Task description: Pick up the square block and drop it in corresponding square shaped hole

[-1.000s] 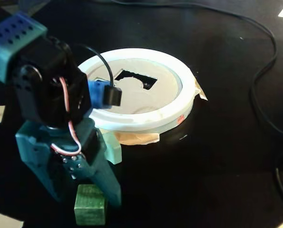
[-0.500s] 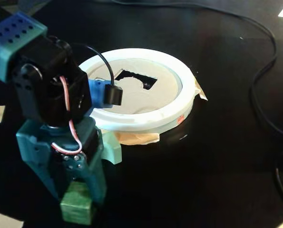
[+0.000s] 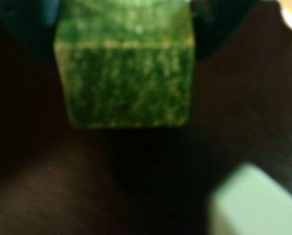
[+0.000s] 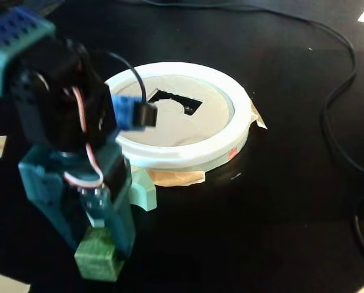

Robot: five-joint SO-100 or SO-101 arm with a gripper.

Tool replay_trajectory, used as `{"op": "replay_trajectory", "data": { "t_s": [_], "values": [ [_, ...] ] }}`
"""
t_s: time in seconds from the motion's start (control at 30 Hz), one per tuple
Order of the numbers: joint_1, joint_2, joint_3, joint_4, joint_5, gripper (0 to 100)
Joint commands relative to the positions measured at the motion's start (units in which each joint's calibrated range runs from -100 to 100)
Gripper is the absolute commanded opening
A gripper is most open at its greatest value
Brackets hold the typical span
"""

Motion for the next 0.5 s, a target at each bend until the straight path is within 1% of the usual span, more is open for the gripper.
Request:
{"op": "replay_trajectory", "data": {
  "t_s": [0.0, 0.1, 0.23, 0.3, 0.4, 0.43, 0.47],
  "values": [
    [1.07, -12.73, -4.89, 7.86, -0.24, 35],
    [-0.8, -18.91, -7.26, 13.08, -0.88, 35],
    [-1.55, -23.48, -9.81, 20.71, -5.71, 35],
    [-5.92, -26.44, -11.9, 25.32, -7.96, 35],
    [-13.29, -27.42, -14.45, 27.63, -10.7, 35],
    [-18.16, -27.33, -15.46, 27.83, -12.75, 35],
    [-20.53, -27.24, -15.55, 27.83, -13.77, 35]
  ]
}}
